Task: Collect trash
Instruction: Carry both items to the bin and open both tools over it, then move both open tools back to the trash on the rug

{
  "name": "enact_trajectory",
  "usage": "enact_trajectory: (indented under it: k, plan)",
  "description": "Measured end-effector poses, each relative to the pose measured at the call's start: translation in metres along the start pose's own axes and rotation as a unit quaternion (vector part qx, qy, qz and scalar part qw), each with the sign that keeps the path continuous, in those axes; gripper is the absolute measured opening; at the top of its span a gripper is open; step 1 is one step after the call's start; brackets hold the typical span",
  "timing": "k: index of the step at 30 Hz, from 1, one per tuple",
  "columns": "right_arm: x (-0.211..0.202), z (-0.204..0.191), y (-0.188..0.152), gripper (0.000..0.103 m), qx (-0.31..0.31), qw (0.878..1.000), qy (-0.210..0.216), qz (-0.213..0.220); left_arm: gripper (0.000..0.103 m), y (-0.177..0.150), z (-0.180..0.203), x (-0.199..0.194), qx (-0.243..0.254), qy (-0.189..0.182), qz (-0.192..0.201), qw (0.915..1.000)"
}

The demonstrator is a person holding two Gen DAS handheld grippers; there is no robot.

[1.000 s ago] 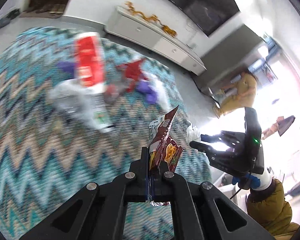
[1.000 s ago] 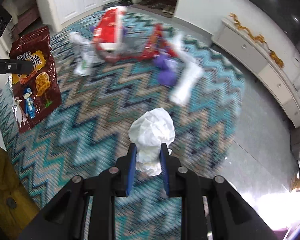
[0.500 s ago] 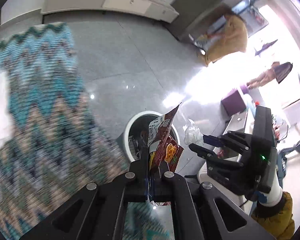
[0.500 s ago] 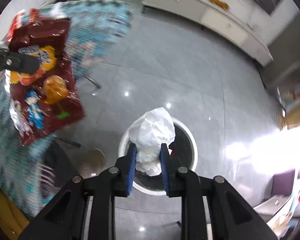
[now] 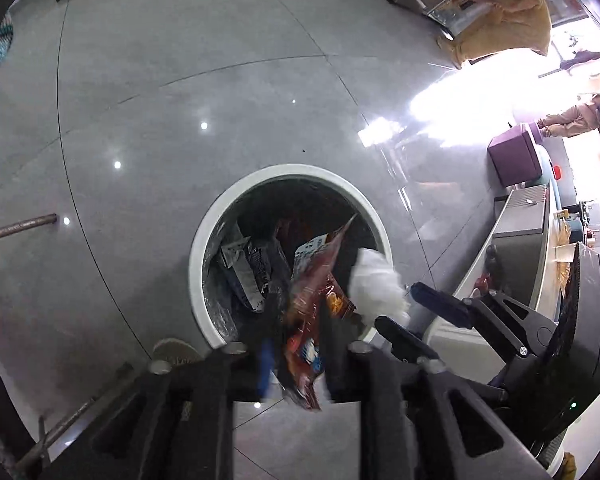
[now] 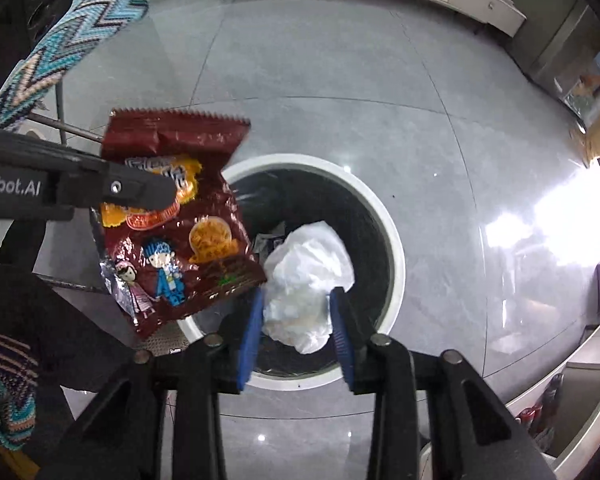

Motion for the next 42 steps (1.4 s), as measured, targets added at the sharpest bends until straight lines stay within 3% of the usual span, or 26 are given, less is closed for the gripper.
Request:
enact_trajectory:
  k: [4,7,10,14,19,22,26,29,36,40,42]
  plan:
    - [0.003,0.009,0.0,0.042,0.014,1.0,-0.003,0.002,0.032,-0.016,0.0,0.004,-0.005,-0.012,-0.003,0.9999]
    - [-0.002,0.007,0.002,0.042,0.018,1.0,-0.008,0.007,0.032,-0.02,-0.002,-0.016,-0.004,-0.028,0.004,0.9996]
    - [-0.02,0.002,-0.003,0.042,0.02,0.999,-0.016,0.028,0.032,-0.025,0.002,-0.045,0.015,-0.031,0.036,0.9988]
    - [-0.051,-0.02,0.014,0.042,-0.004,0.998,-0.028,0.062,0.032,-0.036,0.0,-0.107,0.04,-0.032,0.101,0.9935]
    - [-0.091,-0.088,0.043,0.042,-0.072,0.993,-0.031,0.09,0.032,-0.061,-0.036,-0.173,0.033,-0.032,0.162,0.9856]
    - [-0.108,-0.14,0.056,0.042,-0.116,0.987,-0.028,0.104,0.032,-0.087,-0.077,-0.21,0.036,0.008,0.21,0.9771]
    - [-0.123,-0.206,0.069,0.042,-0.147,0.981,0.001,0.125,0.032,-0.117,-0.133,-0.242,0.021,0.044,0.238,0.9701]
    - [-0.124,-0.255,0.075,0.042,-0.175,0.977,0.013,0.117,0.038,-0.142,-0.185,-0.259,-0.008,0.068,0.247,0.9666]
    - [-0.112,-0.345,0.078,0.042,-0.237,0.967,0.006,0.088,0.039,-0.201,-0.313,-0.283,-0.086,0.065,0.267,0.9578]
    - [-0.105,-0.383,0.08,0.042,-0.25,0.965,0.01,0.084,0.054,-0.221,-0.372,-0.292,-0.136,0.074,0.285,0.9461]
    - [-0.105,-0.398,0.077,0.042,-0.259,0.962,0.01,0.082,0.055,-0.228,-0.394,-0.295,-0.153,0.081,0.291,0.9409]
Point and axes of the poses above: each gripper's, at about its wrist camera, not at the fingertips, and x roughly the way its jaws point, z to its right, y to its top, the point moved 9 cm from there along x, roughly the way its jaws point, and after that the axes turned 10 degrees about y, right-handed, at the moved point
